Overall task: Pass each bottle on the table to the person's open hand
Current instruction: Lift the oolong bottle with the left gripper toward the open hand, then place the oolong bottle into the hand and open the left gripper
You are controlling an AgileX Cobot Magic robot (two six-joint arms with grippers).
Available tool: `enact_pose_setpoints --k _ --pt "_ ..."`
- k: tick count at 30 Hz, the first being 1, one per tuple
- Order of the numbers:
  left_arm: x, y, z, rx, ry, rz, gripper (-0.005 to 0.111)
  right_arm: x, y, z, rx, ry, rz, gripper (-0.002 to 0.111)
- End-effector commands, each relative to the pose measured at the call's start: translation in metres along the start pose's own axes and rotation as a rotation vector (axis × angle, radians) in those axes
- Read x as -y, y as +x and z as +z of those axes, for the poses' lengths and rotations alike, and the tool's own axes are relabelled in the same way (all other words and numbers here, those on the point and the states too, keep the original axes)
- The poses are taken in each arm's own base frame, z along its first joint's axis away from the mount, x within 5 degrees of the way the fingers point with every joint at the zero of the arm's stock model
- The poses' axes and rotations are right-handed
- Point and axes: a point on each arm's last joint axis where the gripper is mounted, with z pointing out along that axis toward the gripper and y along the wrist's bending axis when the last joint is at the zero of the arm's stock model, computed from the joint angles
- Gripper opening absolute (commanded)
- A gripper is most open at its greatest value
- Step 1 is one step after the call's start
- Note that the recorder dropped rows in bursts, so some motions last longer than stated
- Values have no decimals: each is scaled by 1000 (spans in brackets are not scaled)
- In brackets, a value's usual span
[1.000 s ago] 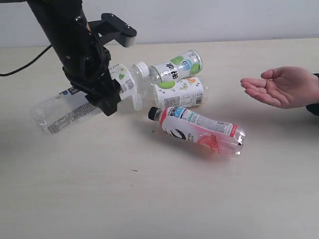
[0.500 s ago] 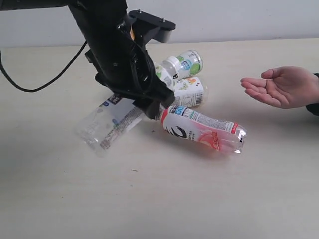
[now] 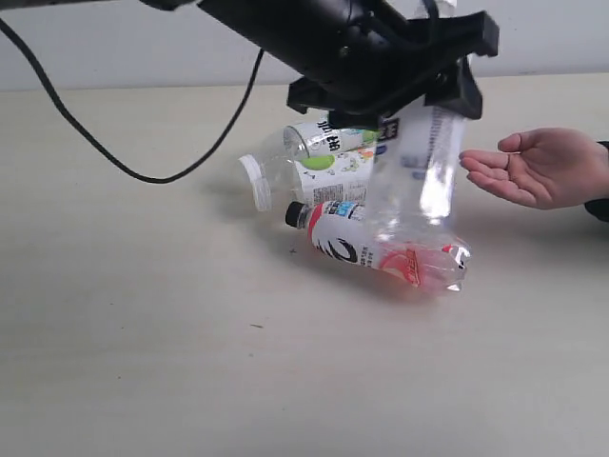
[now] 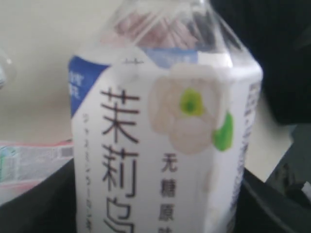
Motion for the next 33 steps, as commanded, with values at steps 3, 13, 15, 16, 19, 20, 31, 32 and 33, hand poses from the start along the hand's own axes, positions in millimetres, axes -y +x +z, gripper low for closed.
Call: enact_pose_setpoints --k 3,13,15,16,19,20,31,32,33 --pt "0 -11 38 134 214 -197 0 0 1 0 7 5 -13 0" --pt "-8 -39 112 194 386 -296 12 0 1 0 7 5 -13 0" --pt "-13 -41 127 197 400 -326 18 0 1 0 7 5 -13 0" --pt "-18 -40 137 193 395 -330 19 0 1 0 7 5 -13 0" --pt "-29 -35 153 179 381 -340 19 0 1 0 7 5 -13 0" --pt "-34 -32 161 172 373 -345 19 0 1 0 7 5 -13 0" --pt "-45 -22 178 122 373 -326 19 0 1 0 7 5 -13 0" --pt "-44 -21 178 119 375 -325 19 0 1 0 7 5 -13 0" --pt "-44 -21 178 116 378 -324 19 0 1 0 7 5 -13 0"
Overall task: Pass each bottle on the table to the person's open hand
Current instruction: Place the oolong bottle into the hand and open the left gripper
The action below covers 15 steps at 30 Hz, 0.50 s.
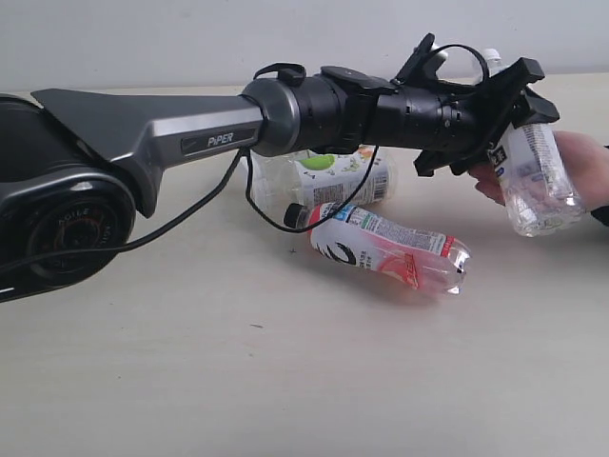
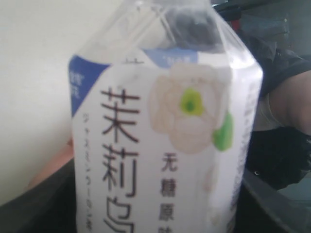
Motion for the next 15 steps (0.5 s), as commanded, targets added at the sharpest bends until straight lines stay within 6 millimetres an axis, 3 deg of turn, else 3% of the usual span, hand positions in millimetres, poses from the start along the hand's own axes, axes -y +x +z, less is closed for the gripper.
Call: enact_pose_setpoints --k 1,8,15 --pt "4 5 2 -30 17 18 19 0 1 0 7 5 -13 0" --pt "4 6 2 -39 18 25 22 0 0 0 10 5 -13 0" --pt "4 7 2 -58 20 34 68 0 0 0 10 5 -13 0"
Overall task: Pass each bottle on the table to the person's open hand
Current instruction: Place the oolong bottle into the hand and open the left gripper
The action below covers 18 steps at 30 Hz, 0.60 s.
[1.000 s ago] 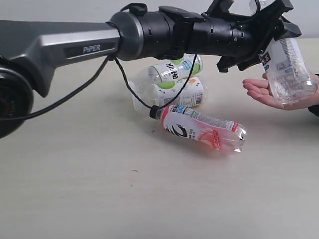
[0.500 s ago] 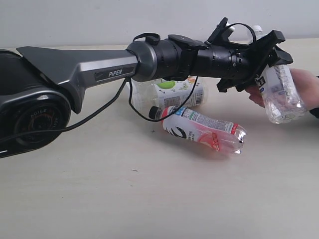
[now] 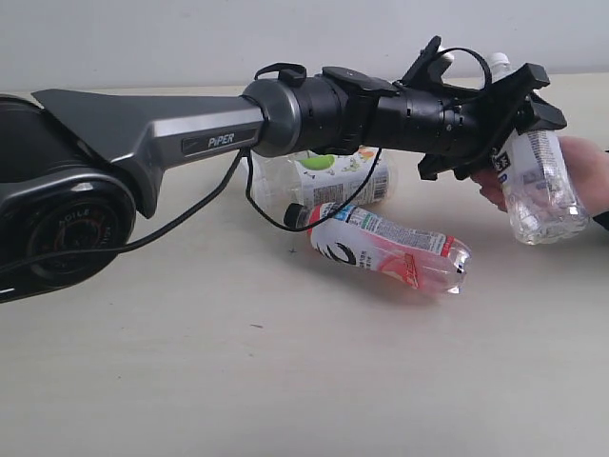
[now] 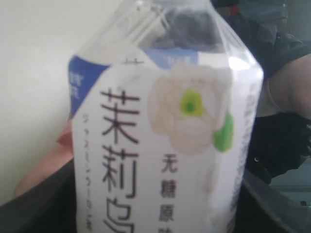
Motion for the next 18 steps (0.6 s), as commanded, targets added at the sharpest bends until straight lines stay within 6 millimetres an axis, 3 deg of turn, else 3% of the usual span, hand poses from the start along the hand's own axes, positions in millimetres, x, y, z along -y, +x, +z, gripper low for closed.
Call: enact_pose_setpoints --k 1,10,18 --pt "3 3 2 -18 6 18 71 0 0 0 10 5 -13 0" --pt "0 6 2 -42 -17 70 72 0 0 0 10 5 -13 0" --pt "0 7 2 -53 -17 85 100 0 0 0 10 5 -13 0"
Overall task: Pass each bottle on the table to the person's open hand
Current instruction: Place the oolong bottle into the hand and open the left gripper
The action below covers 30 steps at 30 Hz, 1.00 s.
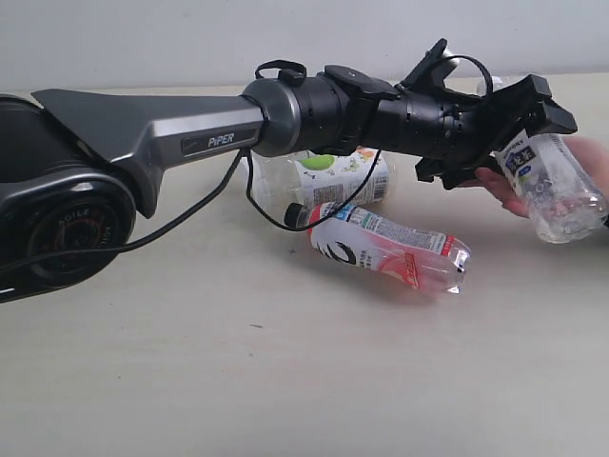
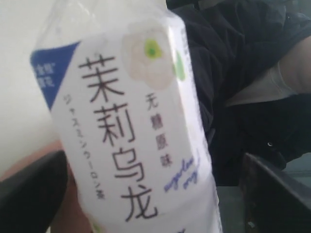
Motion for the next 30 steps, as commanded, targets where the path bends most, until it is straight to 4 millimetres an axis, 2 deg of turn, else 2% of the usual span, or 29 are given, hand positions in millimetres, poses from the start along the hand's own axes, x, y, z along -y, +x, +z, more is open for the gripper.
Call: enact_pose_setpoints --k 1,12,22,30 --pt "3 3 2 -14 6 31 102 0 0 0 10 5 -13 0" --pt "5 -3 -7 -51 55 31 101 0 0 0 10 5 -13 0" --pt "20 -7 -16 -71 58 127 101 0 0 0 10 5 -13 0" --pt "20 -12 -24 -95 50 161 101 0 0 0 10 5 -13 0"
